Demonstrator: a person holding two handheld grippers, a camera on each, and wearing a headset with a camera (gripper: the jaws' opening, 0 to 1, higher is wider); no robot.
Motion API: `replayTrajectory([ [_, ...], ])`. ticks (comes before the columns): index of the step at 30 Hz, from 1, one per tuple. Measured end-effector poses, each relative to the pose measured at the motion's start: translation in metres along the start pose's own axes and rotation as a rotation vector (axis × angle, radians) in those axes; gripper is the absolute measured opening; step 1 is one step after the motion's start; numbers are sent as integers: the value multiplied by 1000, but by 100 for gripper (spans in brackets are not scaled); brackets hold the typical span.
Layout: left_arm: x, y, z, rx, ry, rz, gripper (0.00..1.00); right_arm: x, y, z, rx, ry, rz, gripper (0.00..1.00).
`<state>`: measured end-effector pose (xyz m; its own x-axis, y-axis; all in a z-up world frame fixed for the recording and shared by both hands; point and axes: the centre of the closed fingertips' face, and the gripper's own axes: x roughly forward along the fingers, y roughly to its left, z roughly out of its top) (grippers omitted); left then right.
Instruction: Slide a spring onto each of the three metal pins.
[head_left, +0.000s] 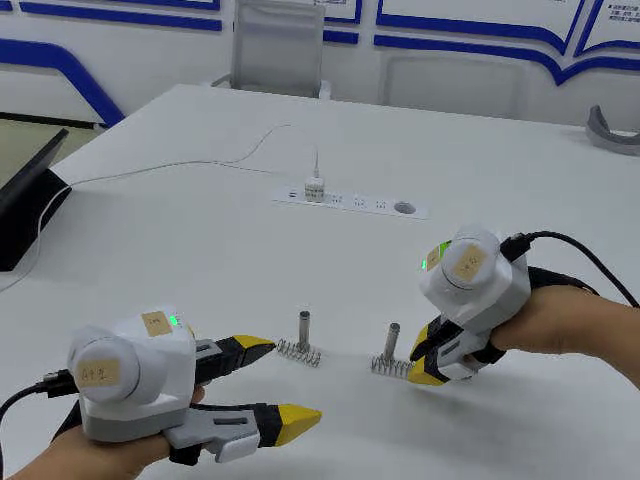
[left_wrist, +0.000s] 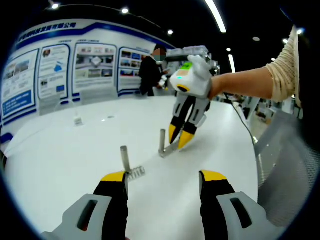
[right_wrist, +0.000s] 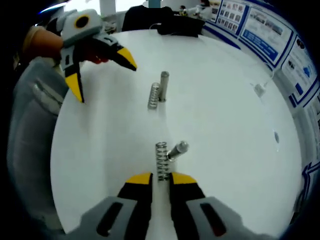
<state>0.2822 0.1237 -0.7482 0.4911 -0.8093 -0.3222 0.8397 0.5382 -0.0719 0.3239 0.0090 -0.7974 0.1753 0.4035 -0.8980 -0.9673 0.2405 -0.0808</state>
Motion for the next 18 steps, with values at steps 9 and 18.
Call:
replayTrajectory([
  [9, 0, 0, 0, -3, 0, 1, 58, 9, 1, -7, 0, 36, 20, 13],
  [18, 2, -3, 0, 2, 2, -8, 58, 6, 6, -6, 21, 20, 26, 12],
])
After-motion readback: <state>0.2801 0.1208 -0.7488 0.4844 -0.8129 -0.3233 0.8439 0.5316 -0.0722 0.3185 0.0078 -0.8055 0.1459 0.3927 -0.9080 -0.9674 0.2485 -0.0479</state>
